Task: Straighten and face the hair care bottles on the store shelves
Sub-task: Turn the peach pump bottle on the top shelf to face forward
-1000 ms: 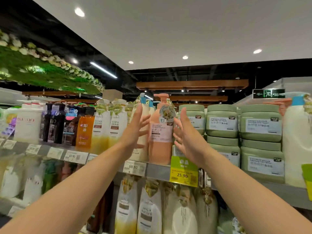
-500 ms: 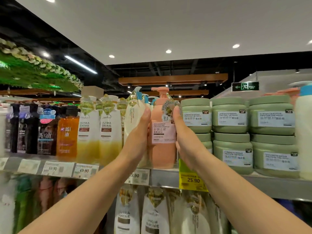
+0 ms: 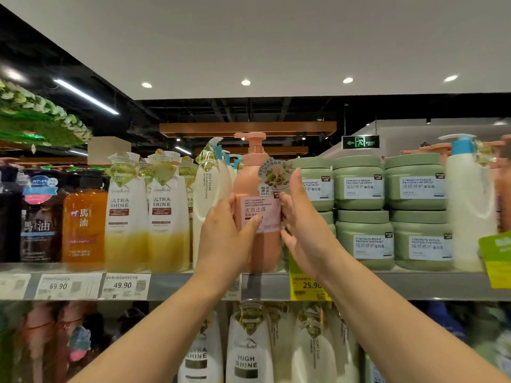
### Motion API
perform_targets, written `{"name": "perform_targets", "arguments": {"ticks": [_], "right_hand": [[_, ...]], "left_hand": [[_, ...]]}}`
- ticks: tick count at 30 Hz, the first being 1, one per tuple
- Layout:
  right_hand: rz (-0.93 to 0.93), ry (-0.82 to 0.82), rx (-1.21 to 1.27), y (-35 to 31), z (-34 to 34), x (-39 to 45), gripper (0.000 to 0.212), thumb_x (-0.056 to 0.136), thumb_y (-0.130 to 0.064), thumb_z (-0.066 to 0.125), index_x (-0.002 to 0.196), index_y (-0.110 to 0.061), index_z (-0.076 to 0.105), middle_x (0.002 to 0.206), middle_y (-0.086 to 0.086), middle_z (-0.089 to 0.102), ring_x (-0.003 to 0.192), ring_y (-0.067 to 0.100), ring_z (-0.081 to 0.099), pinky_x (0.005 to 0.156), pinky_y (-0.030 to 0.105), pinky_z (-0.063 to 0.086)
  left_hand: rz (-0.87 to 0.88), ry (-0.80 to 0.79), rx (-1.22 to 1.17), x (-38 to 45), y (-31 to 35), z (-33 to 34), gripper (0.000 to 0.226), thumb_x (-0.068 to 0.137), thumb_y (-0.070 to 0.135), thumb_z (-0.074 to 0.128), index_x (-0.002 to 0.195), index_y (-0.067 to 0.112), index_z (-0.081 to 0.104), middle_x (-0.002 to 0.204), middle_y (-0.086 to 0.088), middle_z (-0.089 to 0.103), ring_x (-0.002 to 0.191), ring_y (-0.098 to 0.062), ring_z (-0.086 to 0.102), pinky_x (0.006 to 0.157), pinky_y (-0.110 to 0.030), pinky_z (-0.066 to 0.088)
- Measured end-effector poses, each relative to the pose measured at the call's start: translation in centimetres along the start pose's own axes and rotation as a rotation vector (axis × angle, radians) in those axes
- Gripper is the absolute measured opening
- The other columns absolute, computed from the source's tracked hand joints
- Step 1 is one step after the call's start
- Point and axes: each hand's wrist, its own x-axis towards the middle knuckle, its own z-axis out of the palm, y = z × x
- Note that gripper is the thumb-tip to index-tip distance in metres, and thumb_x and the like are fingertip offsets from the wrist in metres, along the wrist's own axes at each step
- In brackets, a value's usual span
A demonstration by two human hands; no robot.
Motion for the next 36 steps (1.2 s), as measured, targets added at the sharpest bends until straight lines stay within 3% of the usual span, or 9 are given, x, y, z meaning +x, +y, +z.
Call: {"name": "perform_targets", "arguments": {"ticks": [2, 5, 11, 16, 20, 25, 28, 32, 36], "right_hand": [[-0.021, 0.02, 0.015, 0.2, -0.2, -0.2, 0.059, 0.089, -0.071, 0.027, 0.073, -0.044, 0.076, 0.07, -0.031, 0.072, 0.066, -0.019, 0.065, 0.051, 0.005, 0.049], [-0.038, 0.04, 0.027, 0.7, -0.6, -0.5, 0.05, 0.095, -0.068, 0.023, 0.1, -0.035, 0.061, 0.078, -0.03, 0.074, 0.074, -0.019, 0.066, 0.059, 0.006, 0.051], [0.006, 0.084, -0.085, 0.1, -0.7, -2.4, 0.082, 0.085, -0.077, 0.028, 0.142, -0.023, 0.051, 0.142, -0.012, 0.057, 0.134, 0.001, 0.046, 0.12, 0.038, 0.021], [-0.006, 0.114, -0.14, -0.3, 0.2, -3.7, 0.063, 0.087, -0.072, 0.03, 0.125, -0.032, 0.061, 0.119, -0.026, 0.07, 0.115, -0.015, 0.057, 0.095, 0.013, 0.043], [-0.012, 0.162, -0.171, -0.4, 0.5, -4.1, 0.082, 0.087, -0.068, 0.035, 0.15, -0.016, 0.044, 0.153, -0.006, 0.049, 0.142, 0.005, 0.04, 0.119, 0.031, 0.03], [-0.1, 0.146, -0.198, -1.0, 0.5, -4.1, 0.039, 0.102, -0.044, 0.044, 0.138, -0.03, 0.054, 0.13, -0.025, 0.064, 0.125, -0.008, 0.055, 0.099, 0.017, 0.046], [-0.178, 0.194, -0.241, -1.6, 0.3, -4.4, 0.057, 0.091, -0.024, 0.062, 0.143, -0.039, 0.045, 0.132, -0.026, 0.06, 0.132, 0.0, 0.052, 0.109, 0.03, 0.045], [-0.275, 0.215, -0.36, -2.3, -0.7, -5.9, 0.072, 0.087, -0.016, 0.072, 0.14, -0.054, 0.044, 0.135, -0.034, 0.056, 0.134, 0.005, 0.052, 0.104, 0.033, 0.05], [-0.304, 0.256, -0.385, -3.2, -3.3, -7.8, 0.086, 0.082, -0.013, 0.078, 0.144, -0.056, 0.038, 0.151, -0.015, 0.05, 0.125, 0.017, 0.062, 0.1, 0.039, 0.054]], "left_hand": [[-0.038, -0.008, -0.021, 0.2, -0.1, 0.1, 0.042, 0.085, 0.041, 0.073, 0.116, 0.036, 0.045, 0.1, 0.023, 0.056, 0.08, 0.015, 0.051, 0.057, -0.002, 0.039], [-0.034, 0.001, -0.043, 0.5, -0.5, -0.1, 0.054, 0.08, 0.043, 0.077, 0.123, 0.03, 0.046, 0.102, 0.019, 0.058, 0.087, 0.001, 0.058, 0.068, -0.013, 0.048], [0.044, -0.094, -0.074, 1.6, -0.8, -0.7, 0.039, 0.076, 0.048, 0.078, 0.102, 0.043, 0.05, 0.102, 0.01, 0.065, 0.093, -0.007, 0.061, 0.076, -0.032, 0.055], [0.004, -0.118, -0.201, 2.0, -1.6, -1.0, 0.053, 0.073, 0.041, 0.083, 0.108, 0.038, 0.044, 0.093, 0.025, 0.061, 0.086, 0.009, 0.057, 0.062, -0.017, 0.047], [0.025, -0.087, -0.267, 2.0, -1.9, -1.2, 0.057, 0.07, 0.038, 0.086, 0.109, 0.034, 0.044, 0.094, 0.026, 0.06, 0.084, 0.011, 0.057, 0.062, -0.019, 0.047], [0.078, -0.087, -0.436, 2.2, -0.2, -2.6, 0.065, 0.064, 0.04, 0.085, 0.115, 0.031, 0.045, 0.105, 0.02, 0.061, 0.091, 0.003, 0.062, 0.072, -0.03, 0.057], [0.129, -0.097, -0.587, 2.3, 2.0, -3.9, 0.074, 0.057, 0.054, 0.083, 0.118, 0.031, 0.047, 0.108, 0.016, 0.063, 0.087, 0.006, 0.066, 0.064, -0.024, 0.056], [0.095, -0.174, -0.746, 2.4, 4.4, -3.8, 0.083, 0.053, 0.048, 0.088, 0.124, 0.021, 0.054, 0.113, 0.003, 0.067, 0.098, -0.009, 0.068, 0.076, -0.041, 0.06], [0.008, -0.288, -0.899, 1.1, 6.8, -1.1, 0.083, 0.05, 0.039, 0.089, 0.122, 0.013, 0.058, 0.109, -0.004, 0.071, 0.098, -0.019, 0.07, 0.07, -0.036, 0.06]]}}
